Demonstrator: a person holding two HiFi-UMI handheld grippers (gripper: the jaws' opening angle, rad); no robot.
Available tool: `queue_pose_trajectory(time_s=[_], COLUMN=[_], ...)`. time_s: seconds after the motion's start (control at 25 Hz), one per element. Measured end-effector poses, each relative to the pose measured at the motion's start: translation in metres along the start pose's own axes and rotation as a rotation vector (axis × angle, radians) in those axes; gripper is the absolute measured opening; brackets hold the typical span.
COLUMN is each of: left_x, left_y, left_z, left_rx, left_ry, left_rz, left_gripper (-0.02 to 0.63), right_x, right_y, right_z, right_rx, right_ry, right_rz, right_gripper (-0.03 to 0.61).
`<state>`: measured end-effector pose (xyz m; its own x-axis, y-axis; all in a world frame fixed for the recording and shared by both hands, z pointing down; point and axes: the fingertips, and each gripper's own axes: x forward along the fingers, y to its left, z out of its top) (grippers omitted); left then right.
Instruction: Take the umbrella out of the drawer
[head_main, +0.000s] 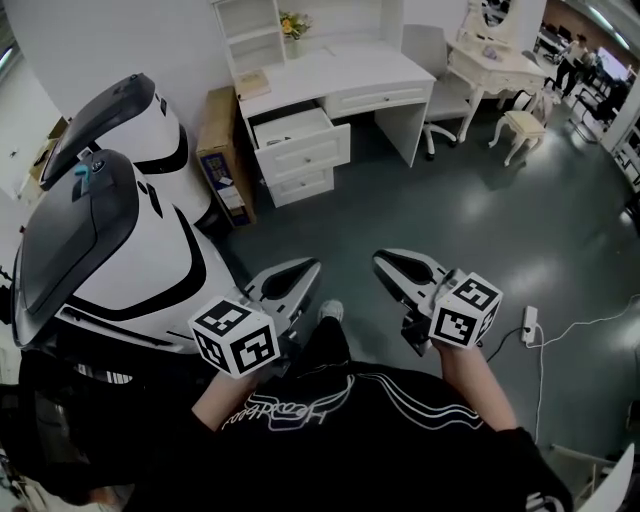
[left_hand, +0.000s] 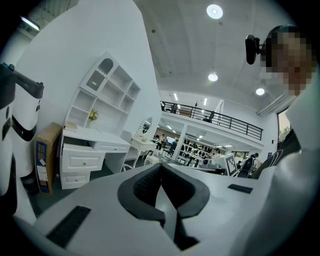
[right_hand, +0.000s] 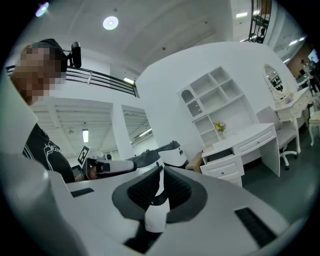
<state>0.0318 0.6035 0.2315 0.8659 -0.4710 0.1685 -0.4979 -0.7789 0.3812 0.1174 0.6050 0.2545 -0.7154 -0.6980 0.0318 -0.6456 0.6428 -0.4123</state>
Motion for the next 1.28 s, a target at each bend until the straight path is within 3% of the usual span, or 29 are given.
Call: queue_pose_trajectory(time_s=[0.16, 0.36, 0.84, 1.0, 1.28], left_x=[0.021, 0.073, 0.222, 0.251, 0.262], left_y=[0.054, 0.140, 0.416, 0.470, 0.525], left_z=[0.002, 0.023, 0.144, 0.161, 0.180], left_rx=[-0.022, -0.045, -0.133, -0.167, -0.176], left_ry=[0.004, 0.015, 0.062, 0.063, 0.038], left_rz=[-0.004, 0.005, 0.026, 0.030, 0.048], left_gripper=[0.020, 0.020, 0.020, 0.020, 0.020], right_x=[0.044, 0.112, 0.351, 0.396, 0.443], right_y=[-0.035, -0.111, -0.317, -0.362, -0.392], right_z=[-0.007, 0.004, 0.088, 0.104, 0.113], right_rx=[0.012, 0.047, 0.110, 0.174, 0.072], right_ry=[0.024, 0.036, 0.119, 0.119, 0.182], right_rz=[0.003, 0.005, -0.015, -0.005, -0.028], right_gripper=[0.054, 0.054, 0.054, 0.054, 0.055])
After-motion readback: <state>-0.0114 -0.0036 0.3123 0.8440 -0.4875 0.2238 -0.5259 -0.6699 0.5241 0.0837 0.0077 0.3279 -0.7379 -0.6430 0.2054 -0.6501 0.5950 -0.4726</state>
